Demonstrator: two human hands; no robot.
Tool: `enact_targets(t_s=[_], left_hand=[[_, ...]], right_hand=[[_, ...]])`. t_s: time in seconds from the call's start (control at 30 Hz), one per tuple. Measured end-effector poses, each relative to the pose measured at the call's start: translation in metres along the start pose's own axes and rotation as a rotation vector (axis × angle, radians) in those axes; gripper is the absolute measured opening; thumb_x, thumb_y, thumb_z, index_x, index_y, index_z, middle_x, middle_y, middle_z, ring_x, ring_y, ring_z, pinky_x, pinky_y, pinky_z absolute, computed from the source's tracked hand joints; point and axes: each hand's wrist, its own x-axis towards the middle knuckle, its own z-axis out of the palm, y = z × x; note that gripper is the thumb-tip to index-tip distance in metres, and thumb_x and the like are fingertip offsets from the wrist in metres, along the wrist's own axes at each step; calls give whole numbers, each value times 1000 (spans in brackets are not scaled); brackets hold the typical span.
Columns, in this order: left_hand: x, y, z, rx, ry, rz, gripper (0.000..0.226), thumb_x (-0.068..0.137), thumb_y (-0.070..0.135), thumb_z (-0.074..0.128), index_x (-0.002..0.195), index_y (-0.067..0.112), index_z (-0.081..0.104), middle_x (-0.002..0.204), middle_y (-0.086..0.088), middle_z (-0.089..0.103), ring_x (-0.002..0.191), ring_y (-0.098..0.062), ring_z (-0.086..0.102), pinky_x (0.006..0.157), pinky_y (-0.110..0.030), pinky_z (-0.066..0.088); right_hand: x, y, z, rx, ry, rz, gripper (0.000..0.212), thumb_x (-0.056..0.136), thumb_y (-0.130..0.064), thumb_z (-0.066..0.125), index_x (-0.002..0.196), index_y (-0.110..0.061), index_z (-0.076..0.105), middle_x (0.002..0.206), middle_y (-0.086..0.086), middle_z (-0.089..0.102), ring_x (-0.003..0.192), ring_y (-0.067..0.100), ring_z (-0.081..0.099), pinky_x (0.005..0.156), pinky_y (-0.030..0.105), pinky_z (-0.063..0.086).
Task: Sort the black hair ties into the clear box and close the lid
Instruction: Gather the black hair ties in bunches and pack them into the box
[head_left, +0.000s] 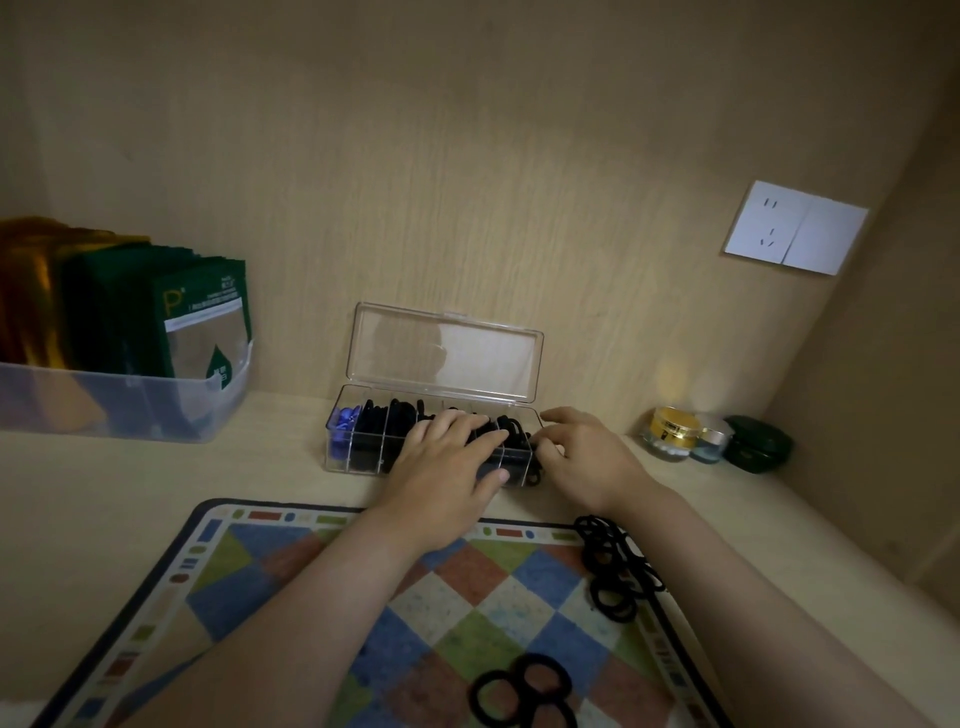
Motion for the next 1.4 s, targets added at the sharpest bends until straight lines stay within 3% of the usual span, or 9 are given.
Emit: enact_targets(t_s=[0.13, 0.27, 0.33, 0.43, 0.5, 0.63, 0.93, 1.23, 1.4], left_hand=[[0, 6, -6, -22, 59, 34, 49, 100, 46, 44, 146, 32, 43, 149, 9, 39, 142, -14, 24, 117, -36, 17], [1, 21, -21, -52, 127, 110, 28, 96, 36, 53, 122, 30, 61, 117, 12, 54, 115, -9, 43, 99, -31, 37], [0, 35, -32, -160, 46, 92, 15, 96, 30, 53, 107, 31, 62, 103, 15, 55, 98, -5, 50, 85, -30, 46], [2, 52, -47, -188, -167, 57, 12, 92, 25, 52, 85, 33, 59, 90, 11, 59, 82, -8, 56, 75, -38, 52], [2, 59, -56, -180, -316, 32, 12, 89, 26, 54, 80, 31, 60, 84, 10, 63, 79, -10, 59, 73, -36, 53], [-14, 67, -70, -246, -565, -47, 12, 91, 24, 57, 85, 28, 66, 75, 14, 60, 68, -3, 55, 60, -23, 42], [-64, 59, -76, -369, -802, -71, 9, 78, 30, 80, 85, 31, 74, 75, 15, 70, 73, -2, 62, 73, -28, 52], [-68, 66, -82, -435, -697, -72, 12, 92, 26, 67, 83, 34, 66, 80, 13, 68, 73, -2, 60, 72, -23, 48], [-67, 83, -79, -476, -870, -62, 10, 92, 22, 69, 100, 27, 69, 83, 13, 68, 76, -3, 62, 71, -21, 51]], right_hand=[[-6, -2, -13, 55, 39, 1, 34, 96, -25, 49, 123, -23, 69, 145, 0, 47, 129, 18, 49, 103, 31, 41], [-22, -7, -30, 119, 69, -45, 28, 94, -21, 54, 115, -26, 71, 119, -7, 60, 91, 4, 56, 81, 20, 43], [-33, -11, -37, 130, 25, -88, 23, 91, -20, 57, 104, -27, 74, 99, -12, 66, 74, -4, 54, 67, 8, 38], [-51, -18, -43, 140, -87, -134, 12, 88, -24, 63, 80, -27, 72, 69, -11, 63, 59, -5, 54, 58, 13, 39], [-60, -18, -42, 143, -167, -144, 16, 86, -31, 66, 70, -34, 67, 71, -10, 66, 64, -1, 58, 65, 24, 49], [-85, -22, -39, 311, -356, -163, 6, 84, -27, 74, 81, -25, 78, 77, -12, 74, 68, -6, 61, 69, 15, 48], [-110, -42, -28, 335, -551, -257, 20, 74, -27, 86, 93, -28, 81, 85, -12, 77, 82, 2, 67, 90, 33, 55], [-97, -20, -39, 327, -307, -174, 13, 87, -19, 75, 87, -31, 73, 81, -9, 73, 70, -6, 62, 67, 11, 46], [-91, 4, -52, 262, -234, -84, 19, 89, -21, 73, 106, -28, 76, 93, -15, 72, 85, -4, 64, 81, 18, 48]])
